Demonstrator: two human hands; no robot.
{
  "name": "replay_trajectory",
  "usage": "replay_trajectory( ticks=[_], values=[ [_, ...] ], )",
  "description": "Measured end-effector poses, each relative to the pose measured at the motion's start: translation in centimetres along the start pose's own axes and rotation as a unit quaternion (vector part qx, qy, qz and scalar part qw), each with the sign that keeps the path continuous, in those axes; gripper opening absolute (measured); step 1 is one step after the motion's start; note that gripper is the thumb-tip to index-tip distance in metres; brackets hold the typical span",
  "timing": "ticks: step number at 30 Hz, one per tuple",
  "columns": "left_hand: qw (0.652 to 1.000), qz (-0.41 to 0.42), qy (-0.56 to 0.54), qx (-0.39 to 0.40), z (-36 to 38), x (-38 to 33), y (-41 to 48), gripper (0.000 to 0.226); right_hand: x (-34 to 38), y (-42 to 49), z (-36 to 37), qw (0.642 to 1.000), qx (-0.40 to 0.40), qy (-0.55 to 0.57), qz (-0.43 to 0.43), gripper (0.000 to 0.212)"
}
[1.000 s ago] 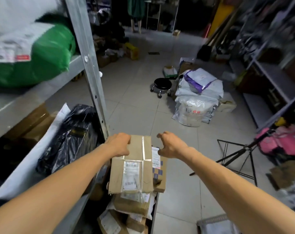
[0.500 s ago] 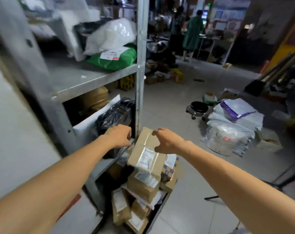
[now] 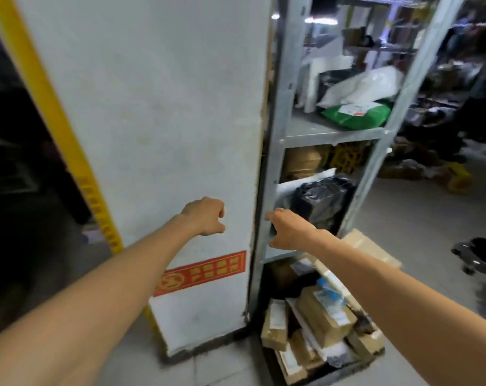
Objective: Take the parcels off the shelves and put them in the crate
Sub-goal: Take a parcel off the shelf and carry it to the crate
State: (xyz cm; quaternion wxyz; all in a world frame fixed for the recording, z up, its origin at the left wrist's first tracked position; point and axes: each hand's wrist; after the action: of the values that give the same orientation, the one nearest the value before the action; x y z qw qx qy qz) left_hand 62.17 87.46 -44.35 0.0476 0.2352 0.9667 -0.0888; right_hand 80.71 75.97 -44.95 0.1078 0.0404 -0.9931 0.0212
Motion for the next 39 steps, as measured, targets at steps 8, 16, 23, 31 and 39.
replay_trajectory(
  ticks=[8, 16, 23, 31, 39],
  values=[
    [0.978, -0.208, -0.023, -0.009, 1.0, 16.0, -16.5, 0.033, 18.0, 2.8, 4.6, 0.978, 0.065, -0.005, -0.2, 0.065],
    [0.908, -0.414, -0.033, -0.052, 0.5, 26.5, -31.3, 0.035, 36.0, 5.7, 7.2, 0.897, 0.094, -0.008, -0.433, 0.053],
    [0.807, -0.586, -0.055, -0.048, 2.3, 29.7, -39.6, 0.05, 44.6, 7.8, 8.8, 0.817, 0.135, -0.006, -0.561, 0.054],
    [0.749, -0.661, -0.039, -0.023, 4.4, 29.5, -42.3, 0.049, 49.6, 10.1, 12.0, 0.75, 0.172, -0.019, -0.639, 0.047],
    [0.713, -0.694, -0.087, -0.056, 4.9, 35.4, -43.2, 0.044, 57.4, 13.7, 14.5, 0.736, 0.177, -0.001, -0.654, 0.057]
  ],
)
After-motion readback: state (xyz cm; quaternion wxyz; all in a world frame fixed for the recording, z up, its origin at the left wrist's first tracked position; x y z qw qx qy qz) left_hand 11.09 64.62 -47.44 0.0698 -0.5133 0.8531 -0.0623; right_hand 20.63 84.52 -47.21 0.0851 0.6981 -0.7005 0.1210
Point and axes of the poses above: each hand's wrist, its own y-axis towards the middle knuckle, its own z-axis out of the palm, x = y × z, and after that the axes turned 11 degrees about -z, right-handed
